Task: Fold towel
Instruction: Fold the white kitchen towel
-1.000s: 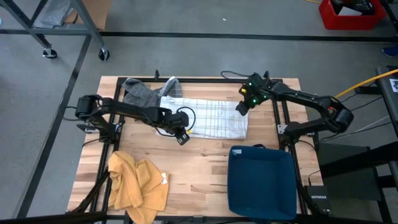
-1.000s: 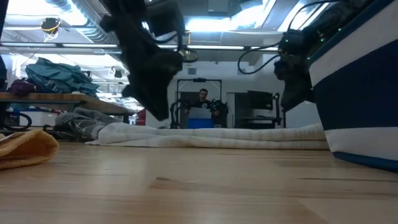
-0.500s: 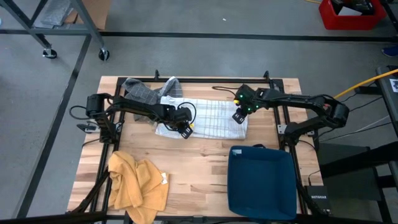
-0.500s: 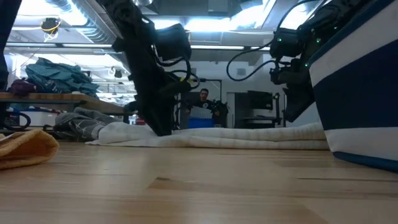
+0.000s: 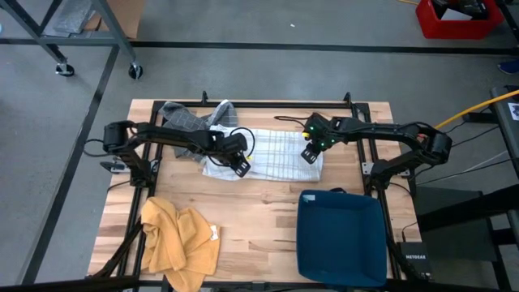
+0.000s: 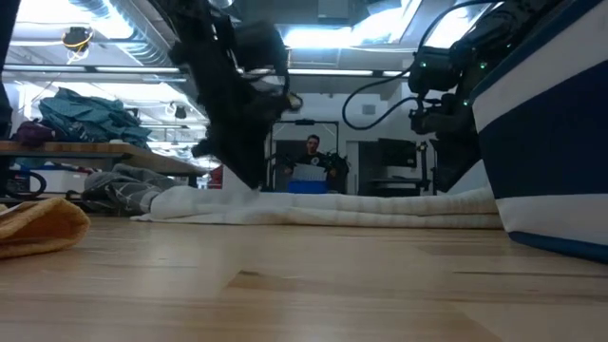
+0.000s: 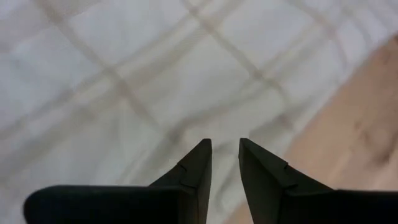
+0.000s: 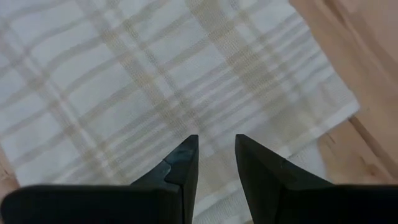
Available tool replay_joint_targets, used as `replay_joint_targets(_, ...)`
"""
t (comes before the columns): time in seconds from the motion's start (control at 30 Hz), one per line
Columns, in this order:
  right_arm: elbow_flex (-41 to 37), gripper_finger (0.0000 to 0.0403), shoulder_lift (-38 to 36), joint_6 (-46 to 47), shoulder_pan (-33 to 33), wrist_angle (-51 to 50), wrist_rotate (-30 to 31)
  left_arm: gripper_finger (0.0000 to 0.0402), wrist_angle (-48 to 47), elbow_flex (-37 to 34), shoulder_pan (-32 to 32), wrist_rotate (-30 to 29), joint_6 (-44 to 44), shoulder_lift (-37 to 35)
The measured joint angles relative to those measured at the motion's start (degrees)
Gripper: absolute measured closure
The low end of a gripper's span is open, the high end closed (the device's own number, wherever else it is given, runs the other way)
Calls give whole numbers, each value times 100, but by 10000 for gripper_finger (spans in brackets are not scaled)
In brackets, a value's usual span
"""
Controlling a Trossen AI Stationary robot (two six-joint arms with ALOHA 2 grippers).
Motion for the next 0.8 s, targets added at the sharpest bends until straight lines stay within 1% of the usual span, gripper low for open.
replay_joint_targets(0.07,0,292,0,-10,0,-8,-88,329,-281,5,-27,-72,75,-160)
replay_joint_targets(0.17,0,292,0,-7,0,-25,-108,329,-880,4,-26,-331,107,-313)
replay_joint_targets(0.3,0,292,0,65,1,-37,76,329,-1874,-4,-24,-448,88,-379)
replay_joint_targets(0.43,0,292,0,272,0,-48,106,329,-2498,-49,-108,-549,7,-379)
replay_joint_targets(0.57,0,292,0,372,0,-214,119,329,-2538,-59,-174,-615,15,-379)
replay_joint_targets(0.67,0,292,0,586,0,-421,292,329,-2480,-59,-213,-623,24,-379)
replay_joint_targets(0.8,0,292,0,843,0,-653,343,329,-2240,-61,-221,-624,110,-319)
